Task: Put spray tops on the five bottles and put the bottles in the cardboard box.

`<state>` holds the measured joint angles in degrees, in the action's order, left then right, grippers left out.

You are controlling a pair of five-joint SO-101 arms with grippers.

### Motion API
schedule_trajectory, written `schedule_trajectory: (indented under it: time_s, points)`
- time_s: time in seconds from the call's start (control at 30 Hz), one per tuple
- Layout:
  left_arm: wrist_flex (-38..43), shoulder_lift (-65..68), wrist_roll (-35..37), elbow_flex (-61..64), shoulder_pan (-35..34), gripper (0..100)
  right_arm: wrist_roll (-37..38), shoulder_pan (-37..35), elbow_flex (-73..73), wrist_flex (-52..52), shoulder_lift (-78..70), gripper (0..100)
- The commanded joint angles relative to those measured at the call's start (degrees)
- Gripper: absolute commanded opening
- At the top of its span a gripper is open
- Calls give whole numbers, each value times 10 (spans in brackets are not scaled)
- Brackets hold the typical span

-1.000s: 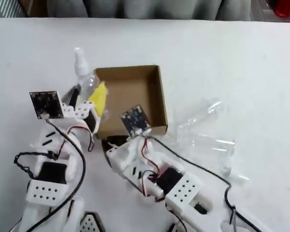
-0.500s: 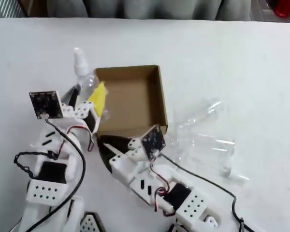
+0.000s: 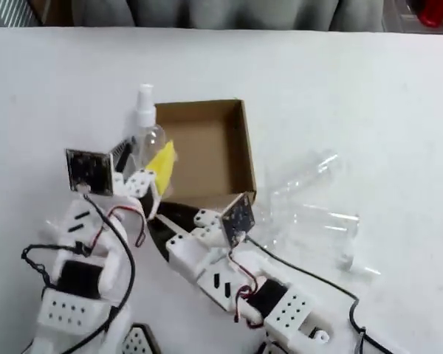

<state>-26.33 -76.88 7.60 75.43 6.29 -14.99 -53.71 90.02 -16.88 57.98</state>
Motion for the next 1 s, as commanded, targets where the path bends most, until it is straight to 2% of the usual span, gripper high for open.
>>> schedule_trajectory:
  time_s: [0.0,0.1,0.3,0.67,0.83,0.97]
  points:
    - [-40,-82,-12,4,16,20,0,-2,-6,-15,-3,15]
    - [-41,-113,-15,22,15,20,0,1,-6,-15,0,15]
    - [-76,-153,-15,25,18,20,0,54,-10,-15,-4,15]
    - [-127,-226,-12,25,28,20,1,76,-11,-15,-1,15]
    - [-126,-229,-11,25,37,20,1,30,-7,-14,0,15]
    - [-123,-228,-11,24,39,20,91,13,-6,-13,0,15]
